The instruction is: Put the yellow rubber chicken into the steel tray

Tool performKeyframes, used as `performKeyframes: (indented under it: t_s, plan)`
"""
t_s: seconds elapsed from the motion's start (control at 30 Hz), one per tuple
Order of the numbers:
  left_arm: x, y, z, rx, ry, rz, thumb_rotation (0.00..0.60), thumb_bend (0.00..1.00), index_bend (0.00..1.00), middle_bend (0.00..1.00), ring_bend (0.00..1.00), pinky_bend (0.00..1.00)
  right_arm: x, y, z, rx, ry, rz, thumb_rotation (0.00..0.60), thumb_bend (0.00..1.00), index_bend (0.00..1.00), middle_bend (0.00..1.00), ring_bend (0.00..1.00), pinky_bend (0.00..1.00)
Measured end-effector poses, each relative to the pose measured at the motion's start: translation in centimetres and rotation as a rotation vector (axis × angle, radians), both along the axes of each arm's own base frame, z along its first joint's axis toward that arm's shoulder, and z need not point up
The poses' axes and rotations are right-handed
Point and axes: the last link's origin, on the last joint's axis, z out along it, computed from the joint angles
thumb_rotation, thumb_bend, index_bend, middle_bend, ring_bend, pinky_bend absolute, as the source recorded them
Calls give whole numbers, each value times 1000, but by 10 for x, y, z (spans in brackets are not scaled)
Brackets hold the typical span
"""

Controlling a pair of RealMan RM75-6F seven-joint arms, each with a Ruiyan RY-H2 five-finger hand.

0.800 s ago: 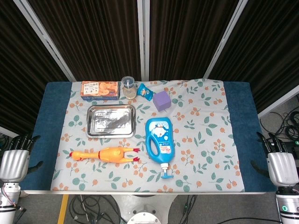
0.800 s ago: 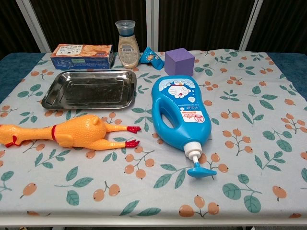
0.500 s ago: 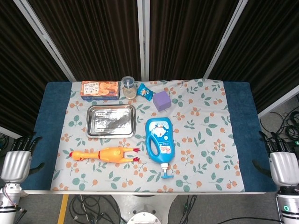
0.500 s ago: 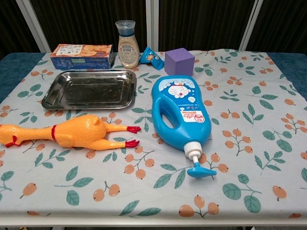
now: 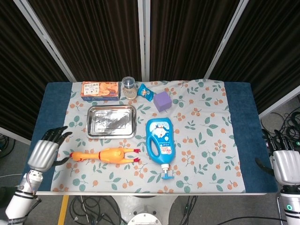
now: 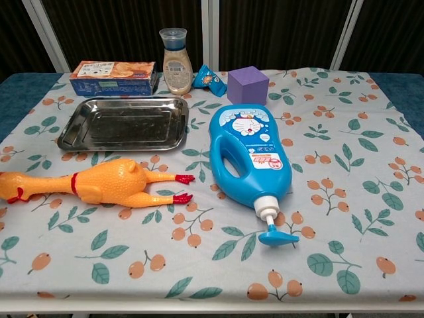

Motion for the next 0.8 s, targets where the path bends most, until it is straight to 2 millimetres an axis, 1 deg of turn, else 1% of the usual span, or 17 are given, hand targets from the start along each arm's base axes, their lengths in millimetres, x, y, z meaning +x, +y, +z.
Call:
performKeyframes:
  t_s: [0.17, 0.23, 0.37, 0.43, 0.53, 0.63, 0.7, 0.8]
  plan:
    - [22, 14, -31, -90, -17, -35, 600, 66, 302, 275, 213, 267, -1, 1, -1, 3, -2, -2, 600, 137, 96, 266, 89, 188]
    - [27, 17, -42, -116, -10, -34, 600, 75, 309, 291, 230, 284, -2, 1, 0, 3, -2, -5, 600, 137, 96, 266, 89, 188]
    - [38, 22, -69, -160, -19, -12, 600, 94, 325, 314, 250, 294, -4, 1, -1, 7, -4, -14, 600, 137, 96, 266, 89, 188]
    - [42, 23, -79, -173, -22, -4, 600, 104, 329, 319, 256, 295, -5, 1, -1, 11, -6, -16, 600, 137, 96, 266, 89, 188]
    - [43, 25, -89, -184, 2, 4, 600, 122, 345, 335, 271, 304, -6, 0, -2, 13, -10, -18, 600, 137, 96, 266, 89, 188]
    - [43, 24, -99, -191, 22, 19, 600, 175, 366, 370, 308, 340, -8, 0, -2, 16, -16, -24, 600, 137, 96, 266, 89, 188]
    - [40, 23, -104, -193, 34, 34, 600, 212, 390, 390, 327, 348, -9, 0, -3, 19, -20, -28, 600, 137, 96, 266, 89, 188]
    - [35, 21, -109, -195, 48, 62, 600, 229, 399, 403, 345, 360, -10, 0, -4, 23, -25, -32, 600, 137, 96, 266, 89, 188]
